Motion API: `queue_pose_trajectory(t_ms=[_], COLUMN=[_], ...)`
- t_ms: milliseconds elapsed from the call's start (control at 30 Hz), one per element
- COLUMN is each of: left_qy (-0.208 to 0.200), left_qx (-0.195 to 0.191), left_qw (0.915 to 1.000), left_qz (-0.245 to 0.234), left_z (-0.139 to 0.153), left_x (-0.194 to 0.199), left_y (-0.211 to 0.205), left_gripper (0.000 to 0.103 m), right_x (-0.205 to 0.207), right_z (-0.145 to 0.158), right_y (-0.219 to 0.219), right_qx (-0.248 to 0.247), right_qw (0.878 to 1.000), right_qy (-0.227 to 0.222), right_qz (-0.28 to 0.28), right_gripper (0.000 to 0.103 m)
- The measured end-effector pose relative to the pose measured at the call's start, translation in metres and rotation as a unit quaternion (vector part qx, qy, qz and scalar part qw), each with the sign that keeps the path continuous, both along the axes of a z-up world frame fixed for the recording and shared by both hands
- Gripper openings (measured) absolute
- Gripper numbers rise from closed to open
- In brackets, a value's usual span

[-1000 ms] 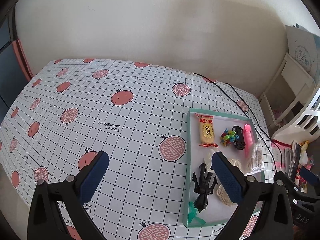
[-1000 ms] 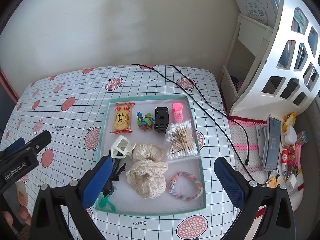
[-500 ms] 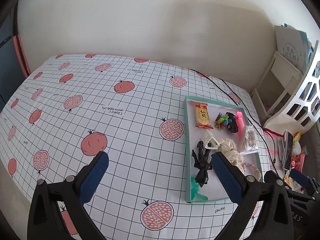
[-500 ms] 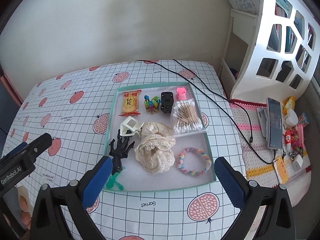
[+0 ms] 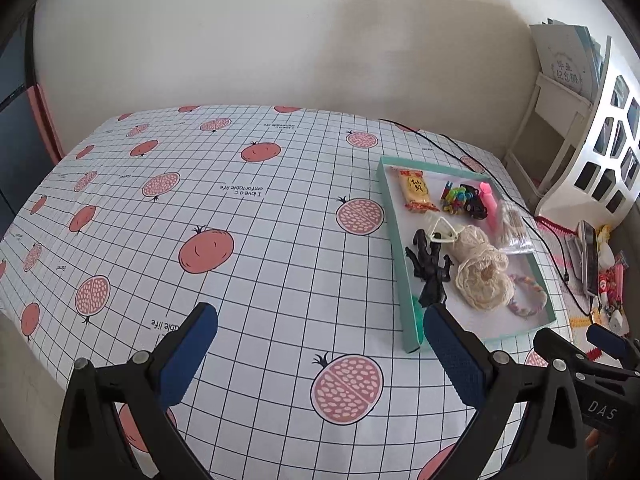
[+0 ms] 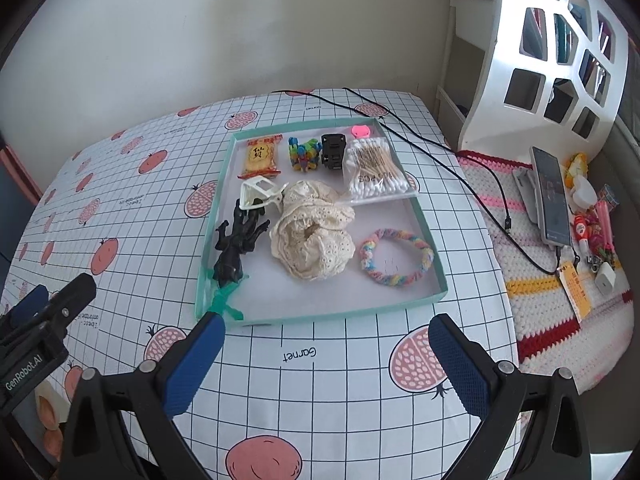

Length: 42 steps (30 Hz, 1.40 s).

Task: Organize objects

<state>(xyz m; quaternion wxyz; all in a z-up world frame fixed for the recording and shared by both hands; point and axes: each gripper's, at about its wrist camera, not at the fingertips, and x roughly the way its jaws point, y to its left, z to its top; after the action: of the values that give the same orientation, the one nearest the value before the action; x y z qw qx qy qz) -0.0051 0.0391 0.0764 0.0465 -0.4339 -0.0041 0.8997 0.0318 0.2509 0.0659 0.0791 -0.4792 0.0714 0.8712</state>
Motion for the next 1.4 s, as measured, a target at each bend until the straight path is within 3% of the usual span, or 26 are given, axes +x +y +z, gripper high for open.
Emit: queue_pose_trajectory(t_ms=[333,467,1033,1400], left_qy=[-0.032,-0.048,-0.046,-0.049], left_qx=[-0.028,-0.022,-0.061,-0.039], left_qw=[0.9991,0.9985,0.9969,0.9976], left_qz=[0.003,0.013,0.016,0.028], left_z=[-0.059,-0.077,-0.104,-0.109], left_x=[0.012,0.012,0.008,0.003], left_y=[-0.006,-0.014,-0.02,-0.031], left_gripper=[0.103,0.103,0.103,0.103], right_x=[0.011,0.012,0.008,0.006], right_z=[-0.048,-0.062,-0.098,-0.101], right_y=[-0.014,-0.018,-0.024,-0.017], right_qx=[0.005,0.004,0.021,0.017], right_qw=[0.999,0.999,0.999,1.0], right_qy=[-0.035,-0.042,-0.031,-0.014], right_qz=[0.005,0.005,0.012,0.008], right_gripper=[0.103,0.103,0.103,0.103])
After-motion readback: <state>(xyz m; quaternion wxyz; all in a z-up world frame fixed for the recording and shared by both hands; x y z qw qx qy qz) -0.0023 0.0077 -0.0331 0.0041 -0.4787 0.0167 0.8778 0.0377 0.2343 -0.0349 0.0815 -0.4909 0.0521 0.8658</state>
